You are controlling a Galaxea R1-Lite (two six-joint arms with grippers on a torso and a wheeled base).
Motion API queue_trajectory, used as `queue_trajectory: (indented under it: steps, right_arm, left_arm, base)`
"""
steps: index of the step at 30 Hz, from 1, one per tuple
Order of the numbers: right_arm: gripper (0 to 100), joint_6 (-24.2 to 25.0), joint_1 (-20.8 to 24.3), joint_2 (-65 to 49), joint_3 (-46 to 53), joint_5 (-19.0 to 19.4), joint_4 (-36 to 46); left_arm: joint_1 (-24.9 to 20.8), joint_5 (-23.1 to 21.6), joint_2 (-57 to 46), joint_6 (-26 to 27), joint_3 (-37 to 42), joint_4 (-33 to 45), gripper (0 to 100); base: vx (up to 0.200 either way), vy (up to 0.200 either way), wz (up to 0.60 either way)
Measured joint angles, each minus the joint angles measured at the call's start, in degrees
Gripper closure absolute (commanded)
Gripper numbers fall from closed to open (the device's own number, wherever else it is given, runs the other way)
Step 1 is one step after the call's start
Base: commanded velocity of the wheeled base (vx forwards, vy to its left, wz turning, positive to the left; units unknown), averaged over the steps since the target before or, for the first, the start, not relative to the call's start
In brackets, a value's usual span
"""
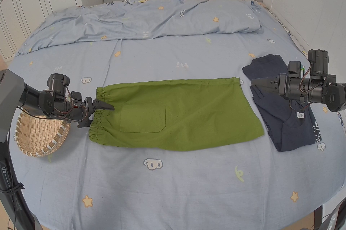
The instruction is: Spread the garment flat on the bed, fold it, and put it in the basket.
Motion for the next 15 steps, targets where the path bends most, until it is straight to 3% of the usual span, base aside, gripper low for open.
queue_trajectory:
  steps: [7,8,15]
  right_arm:
    - [0,0.02,-0.09,-0.01,0.00,-0.02,0.02]
    - [0,0.02,-0.11,-0.01,-0.02,-0.02,0.00]
    - [0,0.10,-0.35,0.05,-0.07,0.00,0.02]
  left_arm:
    - [0.16,-6.31,0.78,-4.46,2.47,-5.55,0]
    - [0.20,-6.68,0.85,-4.63,2.65,-5.72,100]
    - [0.30,-6.86,1.19,-4.94,3.05,-5.33,100]
  base:
    - [0.000,0.000,0.00]
    - [0.000,0.000,0.00]
    - [0.000,0.000,0.00]
